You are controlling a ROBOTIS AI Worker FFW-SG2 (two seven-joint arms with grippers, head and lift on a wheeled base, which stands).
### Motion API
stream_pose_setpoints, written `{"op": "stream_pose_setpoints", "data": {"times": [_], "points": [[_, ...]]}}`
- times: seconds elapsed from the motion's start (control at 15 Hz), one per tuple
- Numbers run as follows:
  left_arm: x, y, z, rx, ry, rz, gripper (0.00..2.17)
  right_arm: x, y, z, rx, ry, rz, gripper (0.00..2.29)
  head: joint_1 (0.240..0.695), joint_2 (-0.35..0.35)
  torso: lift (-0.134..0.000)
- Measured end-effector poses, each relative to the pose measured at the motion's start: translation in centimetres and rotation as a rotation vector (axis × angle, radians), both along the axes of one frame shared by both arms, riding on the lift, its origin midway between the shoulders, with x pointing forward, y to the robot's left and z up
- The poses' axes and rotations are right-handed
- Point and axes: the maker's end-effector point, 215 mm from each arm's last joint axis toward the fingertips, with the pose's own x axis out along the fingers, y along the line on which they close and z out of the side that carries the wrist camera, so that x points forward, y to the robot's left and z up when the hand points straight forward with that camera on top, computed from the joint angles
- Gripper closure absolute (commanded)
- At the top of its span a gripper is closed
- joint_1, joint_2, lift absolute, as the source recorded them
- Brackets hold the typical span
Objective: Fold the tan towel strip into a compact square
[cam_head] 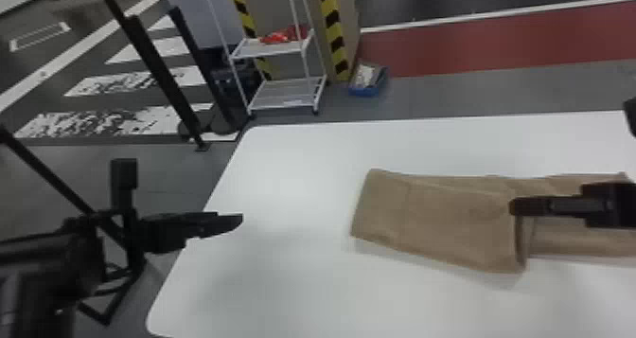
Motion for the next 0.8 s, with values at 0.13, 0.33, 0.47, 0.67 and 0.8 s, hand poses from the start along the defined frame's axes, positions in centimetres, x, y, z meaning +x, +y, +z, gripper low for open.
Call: {"op": "stream_pose_setpoints", "data": {"times": [0.13, 0.33, 0.47, 0.67, 0.8], "points": [[0.1, 0.2, 0.2, 0.002, -0.008, -0.002, 0.08, -0.3, 0.1, -0.7, -0.025, 0.013, 0.005, 0.08, 0.695, 0.35, -0.128], [0.3, 0.2, 0.6, 0.005, -0.022, -0.01, 0.08, -1.1, 0.2, -2.8, -0.072, 0.052, 0.017, 0.08, 0.695, 0.35, -0.128], [0.3, 0.1, 0.7, 0.002, -0.024, -0.014, 0.08, -1.4, 0.3, -3.8, -0.092, 0.067, 0.029, 0.09, 0.695, 0.35, -0.128], [0.2, 0.1, 0.5, 0.001, -0.02, -0.014, 0.08, -1.2, 0.7, -4.0, -0.09, 0.059, 0.042, 0.12, 0.695, 0.35, -0.128], [0.1, 0.1, 0.3, 0.001, -0.017, -0.014, 0.08, -0.8, 0.9, -3.8, -0.086, 0.046, 0.05, 0.17, 0.695, 0.35, -0.128]]}}
